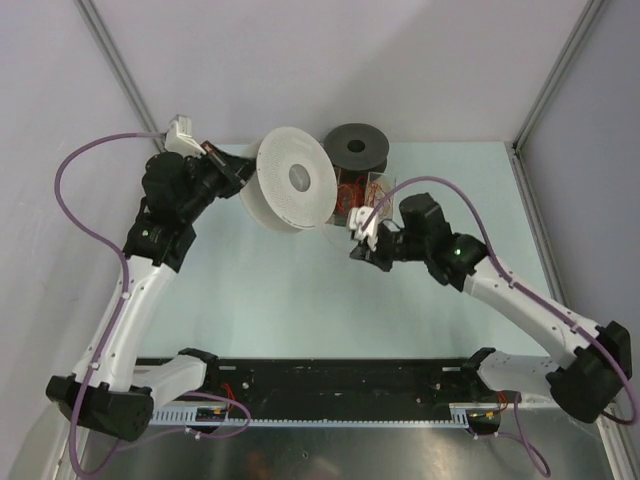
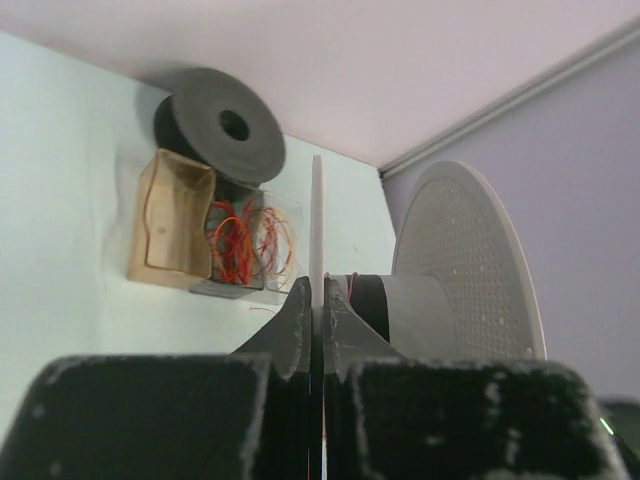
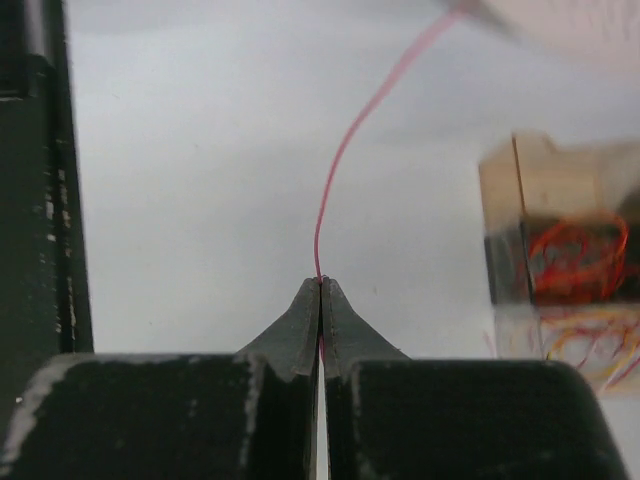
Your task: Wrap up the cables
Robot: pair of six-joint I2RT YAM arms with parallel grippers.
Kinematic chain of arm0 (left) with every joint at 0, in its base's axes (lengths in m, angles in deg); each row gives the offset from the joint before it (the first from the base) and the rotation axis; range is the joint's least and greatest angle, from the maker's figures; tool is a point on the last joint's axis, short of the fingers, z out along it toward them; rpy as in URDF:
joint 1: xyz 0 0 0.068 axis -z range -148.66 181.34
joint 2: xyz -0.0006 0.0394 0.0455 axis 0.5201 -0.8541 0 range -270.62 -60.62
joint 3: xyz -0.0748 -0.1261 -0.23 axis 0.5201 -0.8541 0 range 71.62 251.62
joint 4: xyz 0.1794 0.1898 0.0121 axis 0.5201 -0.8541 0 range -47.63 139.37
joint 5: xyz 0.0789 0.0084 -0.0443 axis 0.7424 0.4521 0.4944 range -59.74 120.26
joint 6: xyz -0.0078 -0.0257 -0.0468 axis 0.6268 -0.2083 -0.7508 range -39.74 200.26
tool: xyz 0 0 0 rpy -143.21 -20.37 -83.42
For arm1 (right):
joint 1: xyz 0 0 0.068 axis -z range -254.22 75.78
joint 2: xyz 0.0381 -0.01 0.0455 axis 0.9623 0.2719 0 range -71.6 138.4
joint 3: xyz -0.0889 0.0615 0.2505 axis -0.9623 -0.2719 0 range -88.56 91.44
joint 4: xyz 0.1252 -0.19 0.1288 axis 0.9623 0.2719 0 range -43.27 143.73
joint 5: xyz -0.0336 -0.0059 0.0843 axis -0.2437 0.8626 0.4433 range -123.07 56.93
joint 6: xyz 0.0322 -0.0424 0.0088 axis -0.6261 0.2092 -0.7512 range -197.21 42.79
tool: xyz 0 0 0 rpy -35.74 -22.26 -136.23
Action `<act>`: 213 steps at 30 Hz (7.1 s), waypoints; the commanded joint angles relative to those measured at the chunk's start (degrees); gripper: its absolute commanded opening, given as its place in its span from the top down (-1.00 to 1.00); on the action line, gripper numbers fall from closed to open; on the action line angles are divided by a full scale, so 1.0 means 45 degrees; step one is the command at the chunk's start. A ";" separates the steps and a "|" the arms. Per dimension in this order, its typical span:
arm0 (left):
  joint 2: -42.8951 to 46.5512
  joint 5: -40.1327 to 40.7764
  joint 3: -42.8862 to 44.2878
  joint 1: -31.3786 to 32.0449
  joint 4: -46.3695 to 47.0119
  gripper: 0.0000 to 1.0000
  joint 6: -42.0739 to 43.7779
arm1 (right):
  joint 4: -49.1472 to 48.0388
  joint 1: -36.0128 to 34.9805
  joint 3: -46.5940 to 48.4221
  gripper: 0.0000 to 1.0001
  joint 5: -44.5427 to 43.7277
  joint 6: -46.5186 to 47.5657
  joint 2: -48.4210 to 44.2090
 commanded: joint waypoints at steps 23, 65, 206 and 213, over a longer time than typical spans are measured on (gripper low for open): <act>-0.0249 0.4053 -0.1416 0.3847 -0.1041 1.00 0.3144 | -0.8480 -0.4445 0.0359 1.00 -0.5208 0.6216 -0.0664; 0.1490 -0.2538 0.0539 0.3064 -0.0880 1.00 0.4588 | -0.3833 0.1673 0.0538 0.54 -0.1994 0.2701 0.0445; -0.0108 -0.2224 -0.1618 -0.1364 0.1720 1.00 -0.5693 | -0.5991 -0.0596 0.0775 1.00 -0.1529 -0.3375 -0.0032; -0.0387 -0.1537 -0.1555 -0.1171 0.0360 1.00 -0.7056 | -0.8279 -0.2535 -0.0331 1.00 -0.3584 -0.1972 -0.0372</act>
